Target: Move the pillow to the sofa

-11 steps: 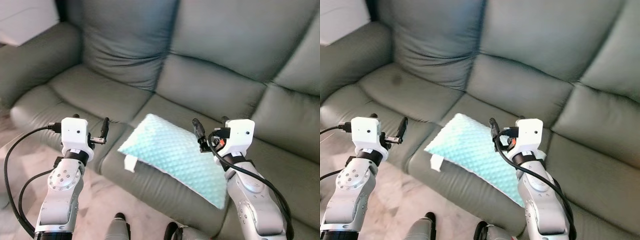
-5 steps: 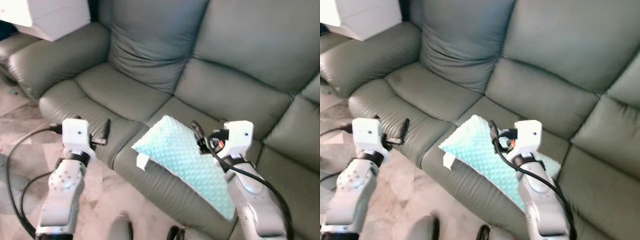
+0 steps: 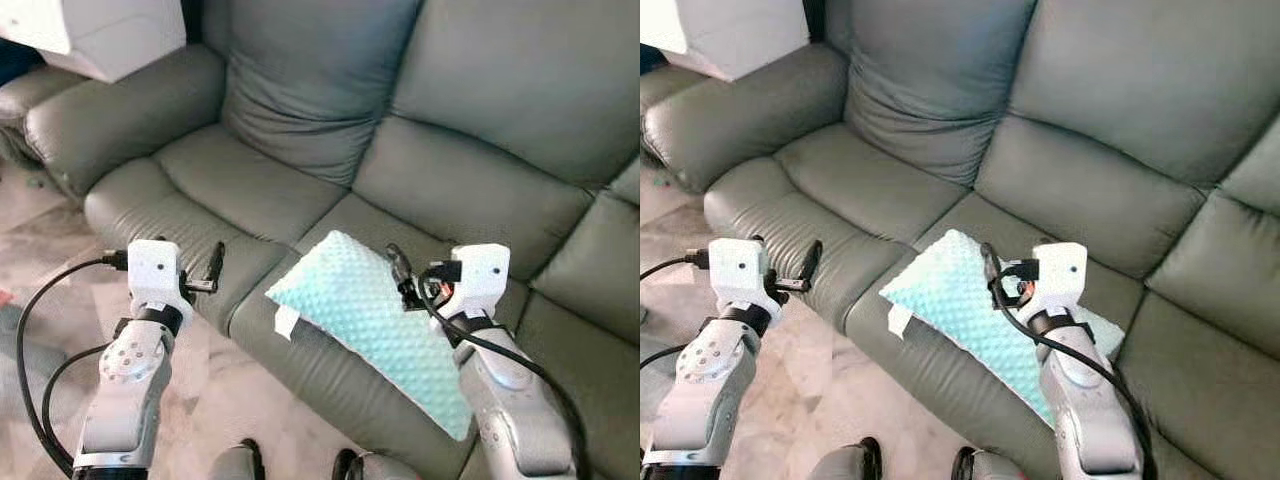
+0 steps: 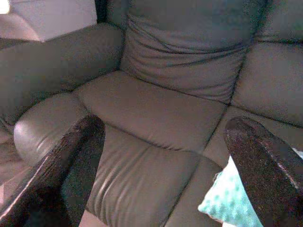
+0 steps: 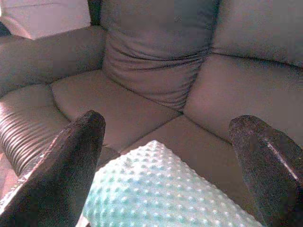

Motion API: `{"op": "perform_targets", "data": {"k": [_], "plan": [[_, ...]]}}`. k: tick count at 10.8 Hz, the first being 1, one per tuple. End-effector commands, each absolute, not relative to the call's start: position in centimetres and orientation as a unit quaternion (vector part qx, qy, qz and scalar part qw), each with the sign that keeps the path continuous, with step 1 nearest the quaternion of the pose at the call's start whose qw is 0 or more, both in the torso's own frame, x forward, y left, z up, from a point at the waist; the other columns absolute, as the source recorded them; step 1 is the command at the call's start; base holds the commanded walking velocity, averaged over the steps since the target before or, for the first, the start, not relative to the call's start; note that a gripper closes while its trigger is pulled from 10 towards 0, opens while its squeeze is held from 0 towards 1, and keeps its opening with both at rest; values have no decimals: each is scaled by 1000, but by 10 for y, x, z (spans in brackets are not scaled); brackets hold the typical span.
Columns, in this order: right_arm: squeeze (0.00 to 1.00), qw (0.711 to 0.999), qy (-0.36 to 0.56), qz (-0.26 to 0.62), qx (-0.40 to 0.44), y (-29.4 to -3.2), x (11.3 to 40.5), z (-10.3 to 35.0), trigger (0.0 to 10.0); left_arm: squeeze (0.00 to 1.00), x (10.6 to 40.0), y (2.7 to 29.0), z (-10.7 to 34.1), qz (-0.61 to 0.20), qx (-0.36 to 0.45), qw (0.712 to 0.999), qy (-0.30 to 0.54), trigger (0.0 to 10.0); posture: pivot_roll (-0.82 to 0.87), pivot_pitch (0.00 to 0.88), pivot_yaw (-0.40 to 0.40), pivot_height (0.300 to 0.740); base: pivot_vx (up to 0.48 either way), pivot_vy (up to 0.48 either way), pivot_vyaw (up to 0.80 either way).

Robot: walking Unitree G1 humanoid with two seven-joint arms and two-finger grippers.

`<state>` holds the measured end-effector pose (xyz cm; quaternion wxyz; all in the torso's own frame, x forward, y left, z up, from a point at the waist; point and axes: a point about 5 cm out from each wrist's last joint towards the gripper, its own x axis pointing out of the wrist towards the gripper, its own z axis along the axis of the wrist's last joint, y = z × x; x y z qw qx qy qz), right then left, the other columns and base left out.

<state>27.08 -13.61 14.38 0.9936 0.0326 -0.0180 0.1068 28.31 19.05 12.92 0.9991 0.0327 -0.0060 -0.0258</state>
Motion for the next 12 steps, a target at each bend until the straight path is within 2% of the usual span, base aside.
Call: {"op": "perform_targets", "data": {"k": [1,12], "plan": [[0,993,-20,115,29,-132,270,146,10000,0,281,193,130,-22,32,999,-3,10000,-64,202,-58,740,0,0,800],[0,992,-19,119,32,-132,269,146,10000,0,283,191,124,-23,10,999,23,10000,-69,203,-60,740,0,0,800]]}}
